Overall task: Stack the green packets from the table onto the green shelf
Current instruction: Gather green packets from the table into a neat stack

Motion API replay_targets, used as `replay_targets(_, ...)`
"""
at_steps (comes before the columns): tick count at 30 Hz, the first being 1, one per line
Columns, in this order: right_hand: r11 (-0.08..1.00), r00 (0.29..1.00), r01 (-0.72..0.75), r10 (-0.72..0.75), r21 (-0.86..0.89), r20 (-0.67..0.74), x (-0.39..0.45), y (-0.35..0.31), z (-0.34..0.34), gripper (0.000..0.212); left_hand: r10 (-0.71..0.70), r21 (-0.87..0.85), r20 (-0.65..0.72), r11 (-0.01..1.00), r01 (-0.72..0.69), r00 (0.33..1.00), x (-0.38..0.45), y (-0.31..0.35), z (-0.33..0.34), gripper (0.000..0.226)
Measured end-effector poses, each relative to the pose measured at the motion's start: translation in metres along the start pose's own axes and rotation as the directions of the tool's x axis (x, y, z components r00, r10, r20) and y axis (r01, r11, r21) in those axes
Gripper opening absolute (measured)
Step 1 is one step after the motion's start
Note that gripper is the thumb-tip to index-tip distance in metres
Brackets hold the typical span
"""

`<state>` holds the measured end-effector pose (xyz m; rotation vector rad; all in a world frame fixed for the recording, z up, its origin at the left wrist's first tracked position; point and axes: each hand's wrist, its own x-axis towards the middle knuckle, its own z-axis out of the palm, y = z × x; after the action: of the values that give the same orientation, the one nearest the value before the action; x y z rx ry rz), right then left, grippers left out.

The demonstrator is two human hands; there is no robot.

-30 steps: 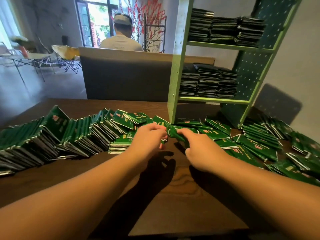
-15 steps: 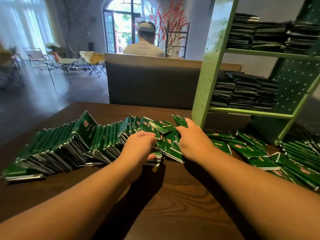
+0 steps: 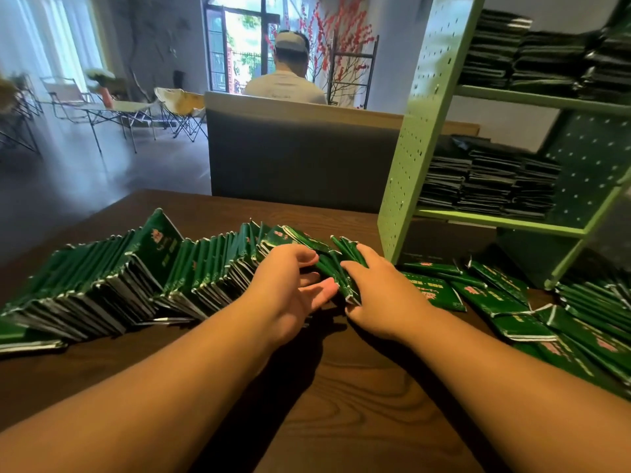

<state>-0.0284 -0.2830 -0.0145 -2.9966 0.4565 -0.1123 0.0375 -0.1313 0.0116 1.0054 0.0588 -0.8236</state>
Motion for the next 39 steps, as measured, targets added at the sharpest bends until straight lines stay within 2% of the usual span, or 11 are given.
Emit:
replay_targets(6, 0.997, 0.981, -0.056, 0.065, 0.053, -0.182, -0.036, -0.002, 0.004, 0.068, -0.052, 0.124, 0.006, 0.991, 0.051, 0.999, -0.001, -0.014, 0.011, 0.015)
replay_targets(10, 0.996, 0.975, -0.073, 0.080, 0.041, -0.206, -0.065, -0.007, -0.009, 0.078, -0.159, 0.225, 0.074, 0.964, 0.139, 0.984, 0.000, -0.030, 0.016, 0.033)
replay_targets(15, 0.956, 0.999, 0.026, -0.015, 0.292, -0.042, -0.087, -0.009, -0.018, 0.089, -0.188, 0.113, 0.237, 0.980, 0.165, 0.953, -0.009, -0.040, 0.031, 0.045)
replay_targets(17, 0.794, 0.999, 0.037, -0.044, 0.607, -0.004, -0.083, -0.008, -0.021, 0.080, -0.134, 0.152, 0.251, 0.984, 0.098, 0.959, -0.005, -0.043, 0.031, 0.046)
replay_targets(19, 0.582, 0.980, 0.101, 0.080, 0.807, -0.181, -0.073, -0.002, -0.022, 0.068, -0.013, 0.153, 0.235, 0.988, -0.024, 0.972, 0.004, -0.046, 0.027, 0.054)
replay_targets(22, 0.536, 0.903, 0.123, 0.288, 0.835, -0.318, -0.063, 0.006, -0.024, 0.054, 0.151, 0.151, 0.286, 0.968, -0.200, 0.946, 0.010, -0.047, 0.024, 0.049)
replay_targets(25, 0.516, 0.847, 0.137, 0.381, 0.845, -0.370, -0.056, 0.015, -0.022, 0.068, 0.244, 0.199, 0.343, 0.925, -0.324, 0.907, 0.012, -0.045, 0.024, 0.042)
replay_targets(28, 0.079, 0.925, 0.084, 0.364, 0.993, -0.107, -0.045, 0.026, -0.018, 0.094, 0.287, 0.202, 0.392, 0.900, -0.386, 0.874, 0.016, -0.045, 0.019, 0.045)
replay_targets(30, -0.287, 0.983, -0.009, 0.171, 0.958, 0.061, -0.044, 0.031, -0.014, 0.087, 0.306, 0.206, 0.399, 0.889, -0.410, 0.864, 0.017, -0.046, 0.016, 0.037)
replay_targets(31, -0.349, 0.992, -0.068, 0.074, 0.935, 0.100, -0.045, 0.033, -0.011, 0.085, 0.320, 0.217, 0.399, 0.877, -0.428, 0.859, 0.016, -0.047, 0.016, 0.034)
replay_targets(39, -0.345, 0.995, -0.045, 0.064, 0.937, 0.071, -0.045, 0.041, 0.006, 0.071, 0.411, 0.242, 0.329, 0.834, -0.496, 0.850, 0.007, -0.055, 0.016, 0.044)
